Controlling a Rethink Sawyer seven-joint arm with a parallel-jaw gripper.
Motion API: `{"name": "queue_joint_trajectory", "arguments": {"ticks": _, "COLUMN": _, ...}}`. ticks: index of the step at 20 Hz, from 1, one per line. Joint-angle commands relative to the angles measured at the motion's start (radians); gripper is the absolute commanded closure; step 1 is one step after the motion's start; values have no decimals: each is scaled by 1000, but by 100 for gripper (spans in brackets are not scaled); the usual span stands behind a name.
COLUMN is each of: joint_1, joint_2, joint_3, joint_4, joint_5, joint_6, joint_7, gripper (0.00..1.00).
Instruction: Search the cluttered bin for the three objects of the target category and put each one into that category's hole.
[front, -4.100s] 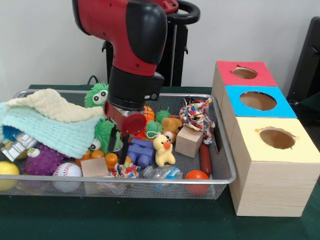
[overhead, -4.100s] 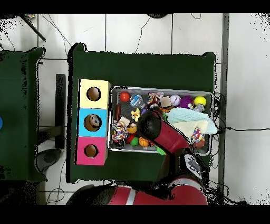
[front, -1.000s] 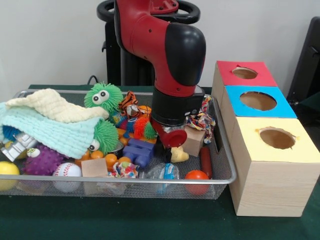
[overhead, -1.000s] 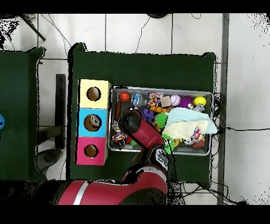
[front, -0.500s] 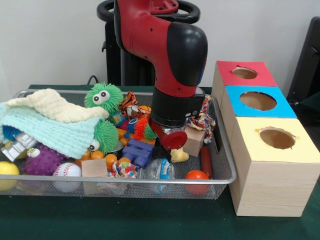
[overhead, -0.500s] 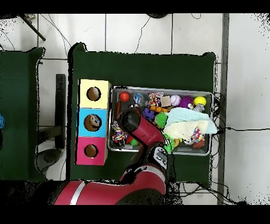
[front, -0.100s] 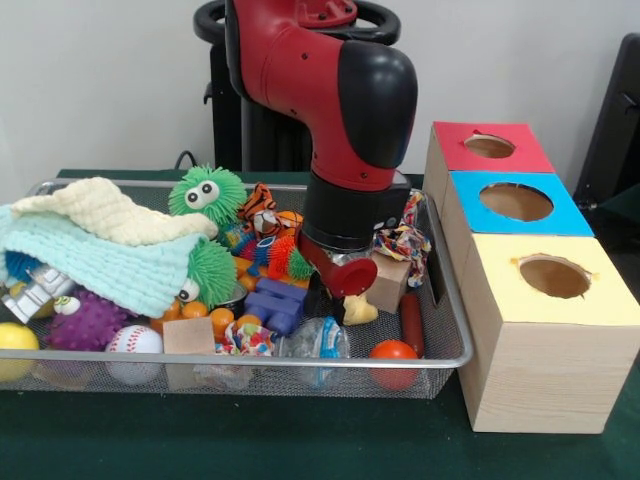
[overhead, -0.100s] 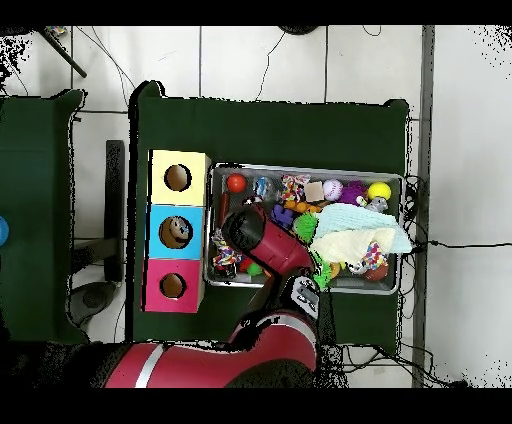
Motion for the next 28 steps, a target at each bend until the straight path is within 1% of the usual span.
{"name": "queue_joint_trajectory", "arguments": {"ticks": 1, "joint_1": -45, "joint_2": 2, "joint_3": 64, "joint_4": -78, "joint_5": -65, "joint_6": -30, "joint_7": 57, "gripper": 0}}
{"name": "queue_joint_trajectory", "arguments": {"ticks": 4, "joint_1": -22, "joint_2": 8, "joint_3": 25, "joint_4": -94, "joint_5": -83, "joint_6": -6, "joint_7": 46, "gripper": 0}}
{"name": "queue_joint_trajectory", "arguments": {"ticks": 5, "joint_1": -25, "joint_2": 5, "joint_3": 27, "joint_4": -93, "joint_5": -94, "joint_6": -1, "joint_7": 40, "gripper": 0}}
{"name": "queue_joint_trajectory", "arguments": {"ticks": 10, "joint_1": -35, "joint_2": -13, "joint_3": 17, "joint_4": -105, "joint_5": -189, "joint_6": 23, "joint_7": -28, "gripper": 0}}
{"name": "queue_joint_trajectory", "arguments": {"ticks": 18, "joint_1": -62, "joint_2": -25, "joint_3": 17, "joint_4": -122, "joint_5": -304, "joint_6": 25, "joint_7": -32, "gripper": 0}}
{"name": "queue_joint_trajectory", "arguments": {"ticks": 23, "joint_1": -40, "joint_2": -41, "joint_3": 14, "joint_4": -123, "joint_5": -352, "joint_6": 26, "joint_7": -14, "gripper": 0}}
{"name": "queue_joint_trajectory", "arguments": {"ticks": 28, "joint_1": -33, "joint_2": -68, "joint_3": 37, "joint_4": -105, "joint_5": -408, "joint_6": 28, "joint_7": -12, "gripper": 0}}
